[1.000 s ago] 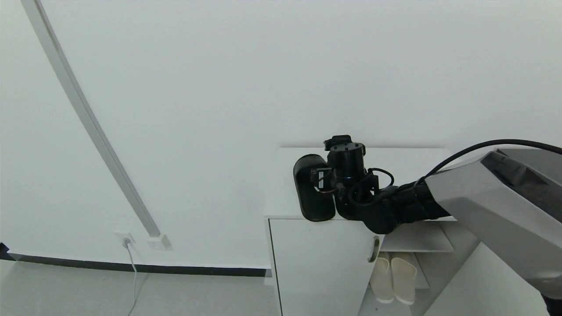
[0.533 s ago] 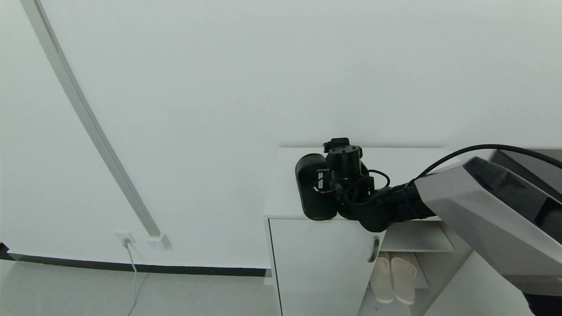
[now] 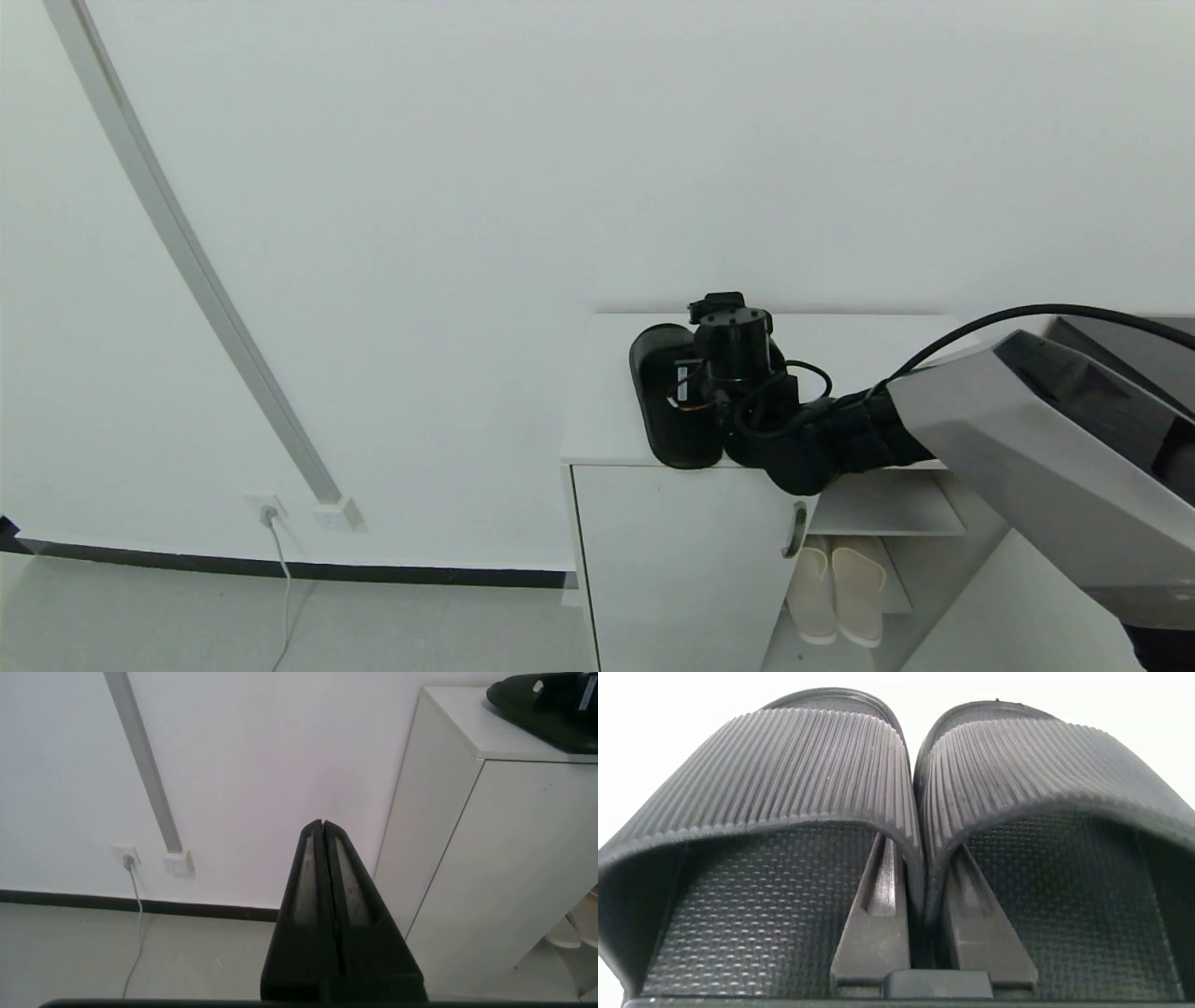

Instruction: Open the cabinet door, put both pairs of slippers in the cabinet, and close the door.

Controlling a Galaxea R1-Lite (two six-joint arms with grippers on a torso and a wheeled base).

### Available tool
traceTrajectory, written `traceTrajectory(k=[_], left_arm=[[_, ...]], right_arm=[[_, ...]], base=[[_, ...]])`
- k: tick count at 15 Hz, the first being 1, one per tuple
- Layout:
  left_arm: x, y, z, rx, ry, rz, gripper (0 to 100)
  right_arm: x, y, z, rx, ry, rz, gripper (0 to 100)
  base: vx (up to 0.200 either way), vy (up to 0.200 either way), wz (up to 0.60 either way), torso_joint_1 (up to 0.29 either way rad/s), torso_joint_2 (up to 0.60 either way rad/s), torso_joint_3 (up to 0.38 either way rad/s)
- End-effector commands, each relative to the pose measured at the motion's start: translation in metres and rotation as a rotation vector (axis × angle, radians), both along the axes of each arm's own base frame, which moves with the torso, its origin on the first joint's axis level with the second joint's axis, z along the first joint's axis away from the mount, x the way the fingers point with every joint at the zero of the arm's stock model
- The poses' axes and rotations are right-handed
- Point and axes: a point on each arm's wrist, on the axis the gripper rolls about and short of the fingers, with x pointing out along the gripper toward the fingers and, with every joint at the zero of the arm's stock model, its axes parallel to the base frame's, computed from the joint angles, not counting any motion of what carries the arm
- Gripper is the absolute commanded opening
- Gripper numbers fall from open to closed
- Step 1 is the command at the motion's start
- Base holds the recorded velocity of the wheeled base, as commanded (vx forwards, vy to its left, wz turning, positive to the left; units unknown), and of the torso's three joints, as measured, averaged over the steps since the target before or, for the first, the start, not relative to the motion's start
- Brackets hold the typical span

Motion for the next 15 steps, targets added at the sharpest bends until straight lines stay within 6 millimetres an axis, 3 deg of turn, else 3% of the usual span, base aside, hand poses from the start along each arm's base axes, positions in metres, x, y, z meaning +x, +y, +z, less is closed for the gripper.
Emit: traceTrajectory(k=[1, 6, 7, 11, 15], left_arm=[[0.0, 0.0, 0.0, -0.001, 0.001, 0.001, 0], [0.0, 0.0, 0.0, -0.001, 0.001, 0.001, 0], [0.0, 0.0, 0.0, -0.001, 0.001, 0.001, 0], [0.0, 0.0, 0.0, -0.001, 0.001, 0.001, 0], [0.0, 0.0, 0.0, -0.001, 0.001, 0.001, 0]], right_arm=[[-0.02, -0.008, 0.018, 0.003, -0.002, 0.015, 0], [-0.076, -0.035, 0.041, 0.025, -0.008, 0.128, 0], [-0.098, -0.049, 0.049, 0.031, 0.0, 0.179, 0], [-0.147, -0.082, 0.067, 0.052, 0.006, 0.284, 0], [-0.184, -0.085, 0.063, 0.05, 0.032, 0.38, 0]], base=[[0.0, 0.0, 0.0, 0.0, 0.0, 0.0], [0.0, 0.0, 0.0, 0.0, 0.0, 0.0], [0.0, 0.0, 0.0, 0.0, 0.0, 0.0], [0.0, 0.0, 0.0, 0.0, 0.0, 0.0], [0.0, 0.0, 0.0, 0.0, 0.0, 0.0]])
